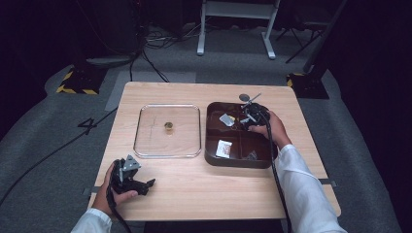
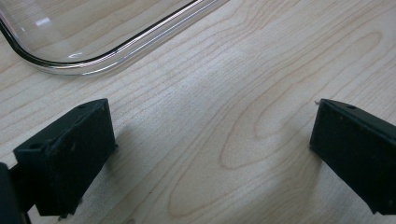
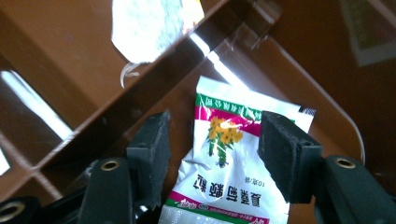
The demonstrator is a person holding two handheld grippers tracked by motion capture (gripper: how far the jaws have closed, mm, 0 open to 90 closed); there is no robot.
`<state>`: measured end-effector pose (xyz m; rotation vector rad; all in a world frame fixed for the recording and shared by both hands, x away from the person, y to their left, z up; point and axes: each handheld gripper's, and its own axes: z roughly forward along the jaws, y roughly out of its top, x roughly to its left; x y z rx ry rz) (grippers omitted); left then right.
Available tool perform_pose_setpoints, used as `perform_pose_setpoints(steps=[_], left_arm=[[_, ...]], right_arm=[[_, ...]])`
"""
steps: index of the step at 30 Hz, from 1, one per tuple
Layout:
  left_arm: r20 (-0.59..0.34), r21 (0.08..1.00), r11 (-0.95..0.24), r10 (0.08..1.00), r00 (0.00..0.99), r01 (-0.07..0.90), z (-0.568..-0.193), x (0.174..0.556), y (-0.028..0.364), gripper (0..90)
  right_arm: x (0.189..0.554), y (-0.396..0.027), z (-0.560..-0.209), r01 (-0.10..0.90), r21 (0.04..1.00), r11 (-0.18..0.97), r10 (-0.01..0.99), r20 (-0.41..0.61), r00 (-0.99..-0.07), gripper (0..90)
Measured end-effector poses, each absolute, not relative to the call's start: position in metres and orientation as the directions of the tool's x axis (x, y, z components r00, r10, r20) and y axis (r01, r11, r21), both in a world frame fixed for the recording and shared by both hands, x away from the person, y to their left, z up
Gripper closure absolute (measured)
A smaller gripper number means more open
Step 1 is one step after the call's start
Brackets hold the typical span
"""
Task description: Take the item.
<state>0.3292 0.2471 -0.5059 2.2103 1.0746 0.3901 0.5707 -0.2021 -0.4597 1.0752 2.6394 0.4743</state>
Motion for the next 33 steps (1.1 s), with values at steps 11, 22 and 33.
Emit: perform_pose_setpoints(steps=[11,22,33], left_arm=[[-0.013,0.661,-0.459,0.784,0.621,0.593,-0.506,0.329,0.247,0.1],[-0.013,0.661,-0.459,0.784,0.621,0.593,-0.506,0.329,0.247,0.1],[-0.013,0.662,-0.459,0.783,0.622,0.593,-0.506,0.329,0.247,0.1]], right_arm=[[0.571,-0.202,-0.460,0.649,0.384,0.657,0.729,-0.104,-0.676,67.5],[0.564,-0.198,-0.460,0.598,0.406,0.690,0.711,-0.230,-0.664,87.7],[0.559,-0.209,-0.449,0.572,0.496,0.653,0.723,-0.185,-0.665,88.7]])
